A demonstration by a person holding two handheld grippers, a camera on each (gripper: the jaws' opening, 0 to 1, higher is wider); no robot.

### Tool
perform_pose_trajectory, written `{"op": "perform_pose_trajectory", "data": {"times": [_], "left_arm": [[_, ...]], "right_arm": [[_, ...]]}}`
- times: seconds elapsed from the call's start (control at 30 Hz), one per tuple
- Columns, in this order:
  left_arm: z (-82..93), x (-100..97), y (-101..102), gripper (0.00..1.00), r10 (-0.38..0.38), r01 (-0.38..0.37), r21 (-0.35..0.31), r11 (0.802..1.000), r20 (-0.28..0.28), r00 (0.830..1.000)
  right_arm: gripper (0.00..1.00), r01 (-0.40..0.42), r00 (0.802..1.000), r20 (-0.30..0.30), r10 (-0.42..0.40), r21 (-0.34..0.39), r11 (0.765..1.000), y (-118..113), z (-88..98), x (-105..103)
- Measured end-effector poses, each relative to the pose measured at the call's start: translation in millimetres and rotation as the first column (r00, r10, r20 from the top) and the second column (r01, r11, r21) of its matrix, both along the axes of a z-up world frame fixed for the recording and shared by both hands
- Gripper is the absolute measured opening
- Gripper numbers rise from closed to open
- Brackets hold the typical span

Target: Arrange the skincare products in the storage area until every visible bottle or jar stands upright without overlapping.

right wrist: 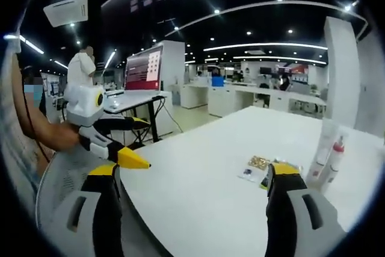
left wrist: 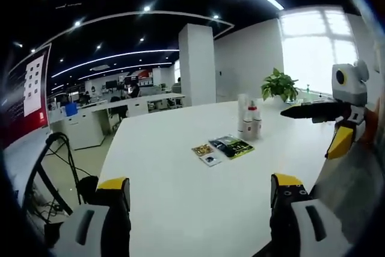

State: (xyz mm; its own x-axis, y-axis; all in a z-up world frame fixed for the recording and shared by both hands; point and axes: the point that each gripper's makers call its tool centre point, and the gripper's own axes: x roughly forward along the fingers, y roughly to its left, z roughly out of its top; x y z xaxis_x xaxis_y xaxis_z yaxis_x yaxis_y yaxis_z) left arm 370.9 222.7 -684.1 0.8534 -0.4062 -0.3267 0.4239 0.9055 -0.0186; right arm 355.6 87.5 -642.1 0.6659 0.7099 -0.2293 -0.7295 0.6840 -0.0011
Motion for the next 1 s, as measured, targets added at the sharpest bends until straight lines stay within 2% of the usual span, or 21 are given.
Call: {"op": "perform_pose_trajectory", "data": {"times": [0.33,0.57,0.9,1.0], "left_arm": [[-0.1,-0.4,0.3,1.00,-0.001,0.001,0.005,1.000,0.002,1.000],[-3.4,-0.3,-0.7,1.00,-0.003,0.003,0.012,1.000,-0.014,1.000],[-5.9,-1.9,-2.7,1.00,-0.013,0.014,0.026,1.000,-0.019,1.000],[-9.2,-1.6,-2.5,1.00,-0.009,0.010,0.026,1.000,-0.036,0.999]], "right_arm": [[0.97,-0.004,1.000,0.009,0.004,-0.013,1.000,1.0,-0.2,-0.9],[0.96,0.025,1.000,0.017,-0.025,0.000,1.000,-5.9,3.2,3.1],[0.95,0.002,0.999,0.038,-0.001,-0.018,1.000,-2.1,3.7,-2.1],[0.94,0.025,0.999,0.039,-0.024,-0.015,1.000,-7.5,4.0,0.6]]}}
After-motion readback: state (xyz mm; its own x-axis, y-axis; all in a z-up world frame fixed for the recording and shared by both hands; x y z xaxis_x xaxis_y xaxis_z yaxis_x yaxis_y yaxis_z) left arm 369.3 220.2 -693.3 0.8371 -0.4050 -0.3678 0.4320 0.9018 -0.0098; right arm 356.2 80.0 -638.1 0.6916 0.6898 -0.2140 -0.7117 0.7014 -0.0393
